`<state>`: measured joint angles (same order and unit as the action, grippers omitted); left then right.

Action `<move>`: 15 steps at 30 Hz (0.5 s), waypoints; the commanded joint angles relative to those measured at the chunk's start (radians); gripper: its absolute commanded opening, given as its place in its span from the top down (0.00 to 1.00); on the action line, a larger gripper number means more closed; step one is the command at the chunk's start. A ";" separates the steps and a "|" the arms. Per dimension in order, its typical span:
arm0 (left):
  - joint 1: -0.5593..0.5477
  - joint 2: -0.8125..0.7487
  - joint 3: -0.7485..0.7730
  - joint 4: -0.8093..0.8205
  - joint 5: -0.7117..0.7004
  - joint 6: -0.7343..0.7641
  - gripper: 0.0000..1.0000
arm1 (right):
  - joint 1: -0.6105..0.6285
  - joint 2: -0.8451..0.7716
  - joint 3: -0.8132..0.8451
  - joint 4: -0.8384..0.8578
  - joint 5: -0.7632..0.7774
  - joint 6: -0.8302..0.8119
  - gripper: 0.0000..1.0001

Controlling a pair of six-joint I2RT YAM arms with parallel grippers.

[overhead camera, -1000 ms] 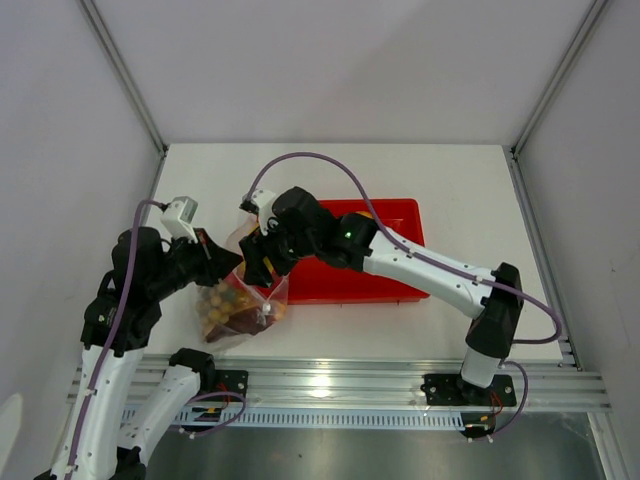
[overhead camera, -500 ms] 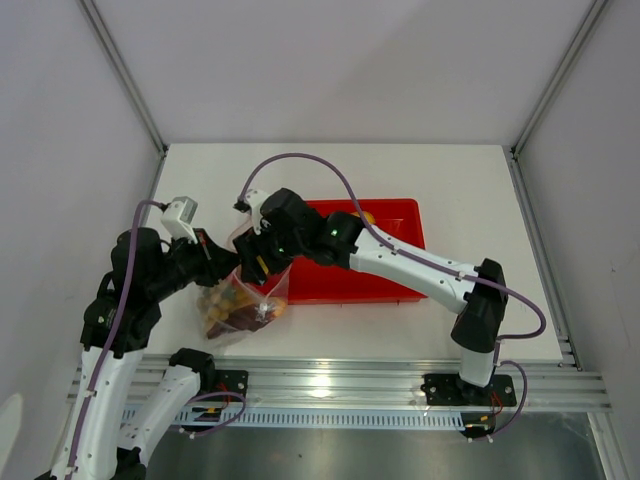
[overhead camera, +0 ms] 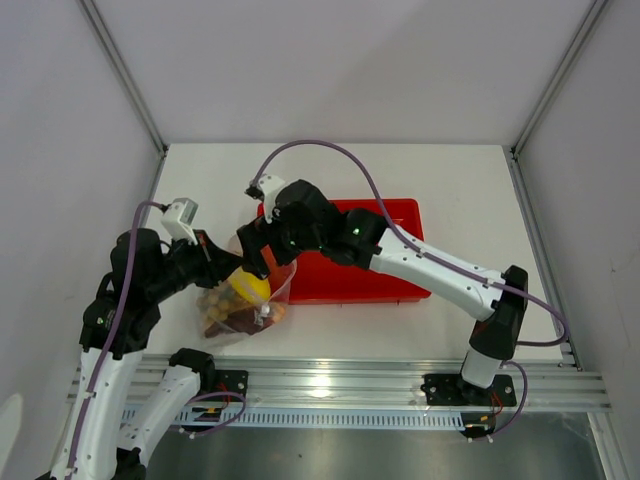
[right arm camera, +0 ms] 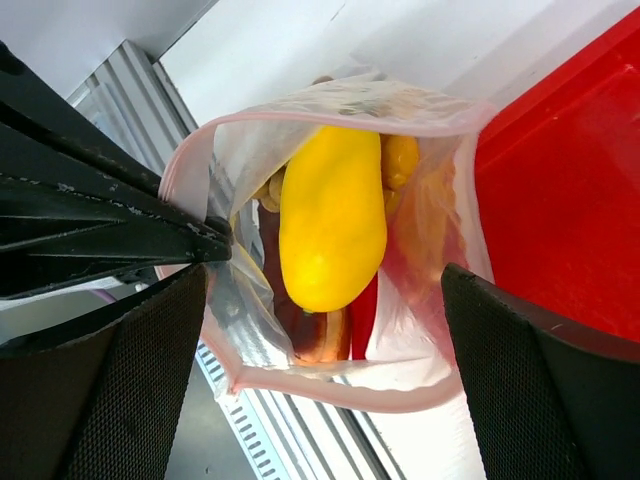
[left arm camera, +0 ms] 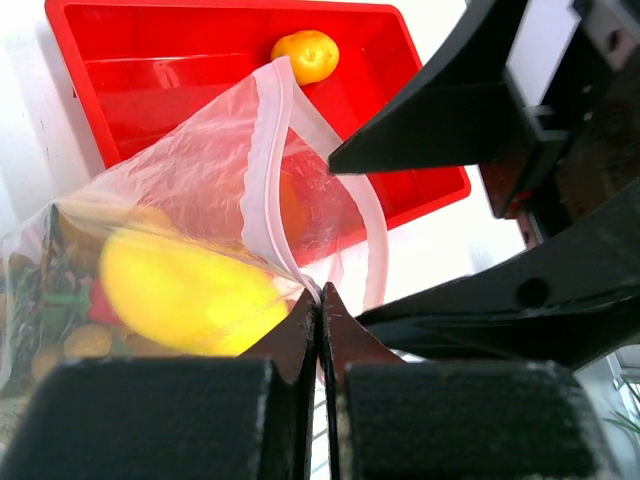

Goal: Place the food in the zip-top bag and seal the zipper
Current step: Place the fake fruit in the zipper food storage bag, then pick up the fake vegetable from the bin.

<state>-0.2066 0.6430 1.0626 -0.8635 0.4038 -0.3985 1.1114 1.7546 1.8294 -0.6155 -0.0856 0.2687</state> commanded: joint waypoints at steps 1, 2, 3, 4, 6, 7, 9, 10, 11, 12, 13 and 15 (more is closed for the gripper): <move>-0.004 -0.006 0.059 0.023 0.021 0.010 1.00 | 0.001 -0.079 -0.010 0.033 0.085 0.000 0.01; -0.004 -0.011 0.063 0.020 0.012 0.010 0.99 | -0.005 -0.107 -0.013 0.030 0.128 0.003 0.01; -0.004 -0.012 0.066 0.017 0.007 0.010 1.00 | -0.013 -0.119 -0.019 0.023 0.151 0.007 0.01; -0.004 -0.013 0.069 0.009 -0.002 0.009 0.99 | -0.042 -0.130 -0.024 0.013 0.188 0.026 0.01; -0.004 -0.019 0.077 0.003 -0.019 0.006 0.99 | -0.080 -0.168 -0.041 0.007 0.214 0.049 0.01; -0.004 -0.020 0.079 -0.005 -0.022 0.006 0.99 | -0.120 -0.182 -0.073 0.016 0.225 0.070 0.01; -0.004 -0.019 0.088 -0.014 -0.034 0.006 0.99 | -0.169 -0.223 -0.110 0.026 0.228 0.096 0.00; -0.004 -0.019 0.092 -0.031 -0.042 0.007 1.00 | -0.221 -0.234 -0.145 0.034 0.233 0.130 0.01; -0.004 -0.017 0.094 -0.041 -0.071 0.010 1.00 | -0.249 -0.244 -0.160 0.037 0.234 0.150 0.00; -0.004 -0.016 0.108 -0.054 -0.088 0.013 0.99 | -0.277 -0.251 -0.177 0.037 0.241 0.173 0.01; -0.004 -0.013 0.114 -0.080 -0.108 0.018 0.99 | -0.333 -0.259 -0.205 0.037 0.239 0.209 0.00; -0.004 -0.011 0.132 -0.101 -0.157 0.032 0.99 | -0.383 -0.248 -0.219 0.025 0.228 0.222 0.01</move>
<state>-0.2073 0.6338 1.1313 -0.9466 0.3302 -0.3927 0.7891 1.5158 1.6428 -0.5972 0.1150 0.4122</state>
